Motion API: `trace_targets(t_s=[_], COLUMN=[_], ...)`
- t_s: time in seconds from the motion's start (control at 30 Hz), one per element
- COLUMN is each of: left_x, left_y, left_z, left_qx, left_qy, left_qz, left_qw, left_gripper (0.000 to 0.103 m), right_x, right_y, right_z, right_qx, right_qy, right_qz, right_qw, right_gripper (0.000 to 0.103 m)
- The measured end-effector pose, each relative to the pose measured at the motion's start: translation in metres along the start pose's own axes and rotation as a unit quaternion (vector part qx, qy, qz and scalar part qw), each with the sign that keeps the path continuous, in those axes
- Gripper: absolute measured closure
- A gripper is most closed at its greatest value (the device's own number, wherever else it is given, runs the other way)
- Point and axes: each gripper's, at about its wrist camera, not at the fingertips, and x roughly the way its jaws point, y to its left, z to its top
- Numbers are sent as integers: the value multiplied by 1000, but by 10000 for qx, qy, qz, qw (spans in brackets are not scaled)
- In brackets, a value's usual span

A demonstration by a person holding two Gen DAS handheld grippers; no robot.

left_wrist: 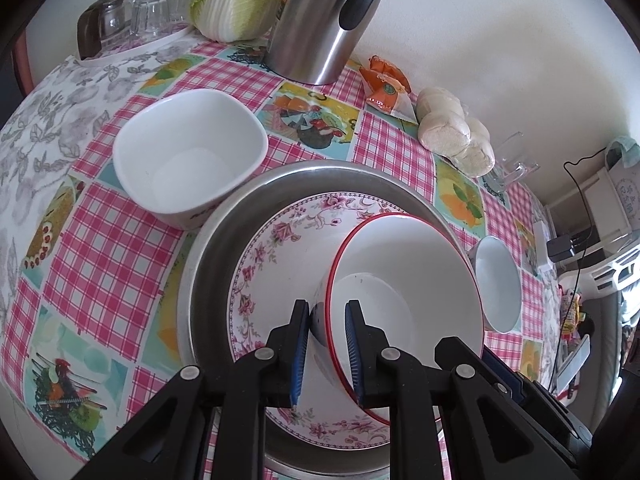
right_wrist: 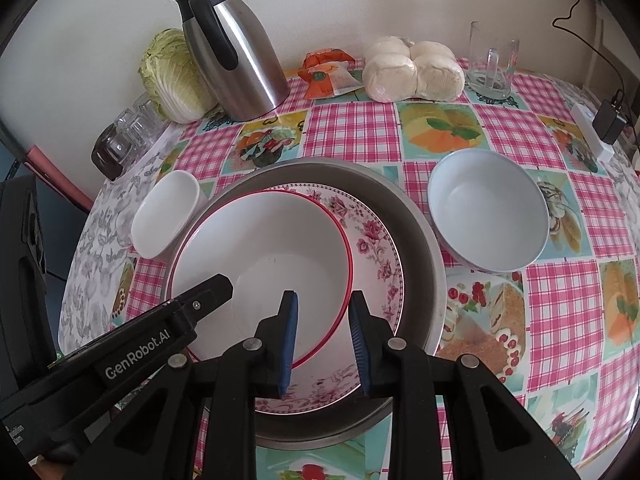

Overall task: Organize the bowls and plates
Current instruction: 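Open the left tool to release the red-rimmed bowl in the basin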

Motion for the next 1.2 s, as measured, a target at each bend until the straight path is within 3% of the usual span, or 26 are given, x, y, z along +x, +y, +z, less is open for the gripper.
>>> trace_targets(t_s=[0.53,0.93,1.03,1.1,1.2], left_x=[4,-30,-35,-38,-40], left_y=[6,0,1,4,10], left_z=[-1,5,6,6,7], left_qx=[-192,-12,-22,-99,-220], left_qy=[145,-368,-462,-501,-551], left_qz=[-91,57,166,239,254], left_qw=[9997,9993,9988,9984,9979], left_gripper=[83,81,70,51,48], right_x=[7,-18,-23,-25,-25], right_y=[-6,-9,-10,-8,-6], right_z=[0,5,6,7,8], right_qx=[165,255,315,288,256], right_qy=[136,-210,-287,-321,-351], right_qz=[121,-43,-47,-111,-150], right_qw=[9997,9994,9991,9990,9989], right_gripper=[75,67,61,54,47])
